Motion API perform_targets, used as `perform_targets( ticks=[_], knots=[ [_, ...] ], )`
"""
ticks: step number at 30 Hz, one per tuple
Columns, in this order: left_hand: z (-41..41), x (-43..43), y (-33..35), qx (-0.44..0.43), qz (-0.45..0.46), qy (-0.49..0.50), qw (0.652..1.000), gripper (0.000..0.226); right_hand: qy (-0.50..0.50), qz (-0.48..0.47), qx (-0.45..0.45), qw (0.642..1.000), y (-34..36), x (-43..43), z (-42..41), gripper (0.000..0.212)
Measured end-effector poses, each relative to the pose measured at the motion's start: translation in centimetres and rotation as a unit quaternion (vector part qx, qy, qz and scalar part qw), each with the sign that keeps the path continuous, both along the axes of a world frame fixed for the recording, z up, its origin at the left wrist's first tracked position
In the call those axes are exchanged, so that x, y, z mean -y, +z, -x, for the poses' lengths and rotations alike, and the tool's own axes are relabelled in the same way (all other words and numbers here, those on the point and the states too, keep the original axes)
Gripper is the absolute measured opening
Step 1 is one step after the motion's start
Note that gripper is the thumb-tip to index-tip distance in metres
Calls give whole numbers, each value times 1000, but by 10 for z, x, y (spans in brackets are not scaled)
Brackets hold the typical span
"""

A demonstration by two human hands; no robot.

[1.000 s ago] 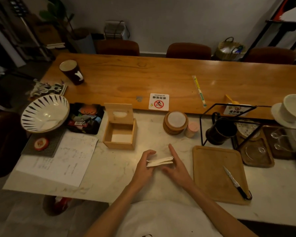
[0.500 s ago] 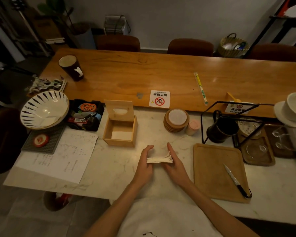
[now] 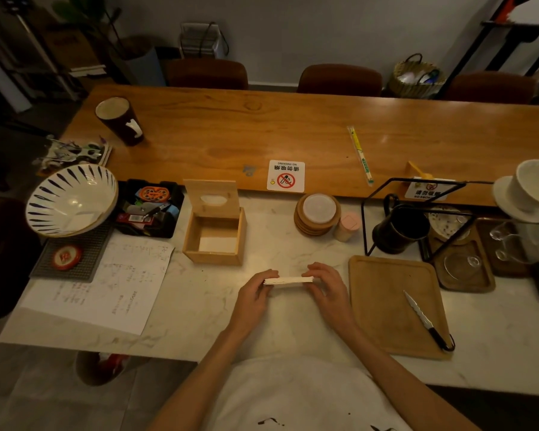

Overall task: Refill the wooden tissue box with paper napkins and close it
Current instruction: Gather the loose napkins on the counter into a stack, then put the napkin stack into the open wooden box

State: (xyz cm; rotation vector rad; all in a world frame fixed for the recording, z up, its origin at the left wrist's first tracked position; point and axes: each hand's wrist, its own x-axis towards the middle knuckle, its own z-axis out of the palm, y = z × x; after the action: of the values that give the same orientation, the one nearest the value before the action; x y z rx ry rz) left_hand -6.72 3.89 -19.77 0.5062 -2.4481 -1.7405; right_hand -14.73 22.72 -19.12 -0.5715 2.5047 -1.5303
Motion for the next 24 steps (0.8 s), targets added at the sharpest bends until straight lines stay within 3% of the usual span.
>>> perform_targets(
  ticks=[10, 15, 19, 21, 24],
  knots=[
    [-5, -4, 2, 53, 15, -35, 998, 45, 23, -12, 56, 998, 5, 0, -3, 35],
    [-4, -3, 6, 46, 28, -15, 998, 38, 25, -9, 54, 998, 9, 1, -4, 29],
    [2, 7, 14, 82, 15, -32, 996, 16, -16, 19, 163, 986, 20, 1, -2, 27],
    [5, 12, 17, 113, -19, -51, 992, 16, -33, 46, 233, 971, 25, 2, -2, 25],
    [2, 16, 22, 119, -12, -72, 990, 11, 14, 14, 267, 963, 31, -2, 0, 33]
  ],
)
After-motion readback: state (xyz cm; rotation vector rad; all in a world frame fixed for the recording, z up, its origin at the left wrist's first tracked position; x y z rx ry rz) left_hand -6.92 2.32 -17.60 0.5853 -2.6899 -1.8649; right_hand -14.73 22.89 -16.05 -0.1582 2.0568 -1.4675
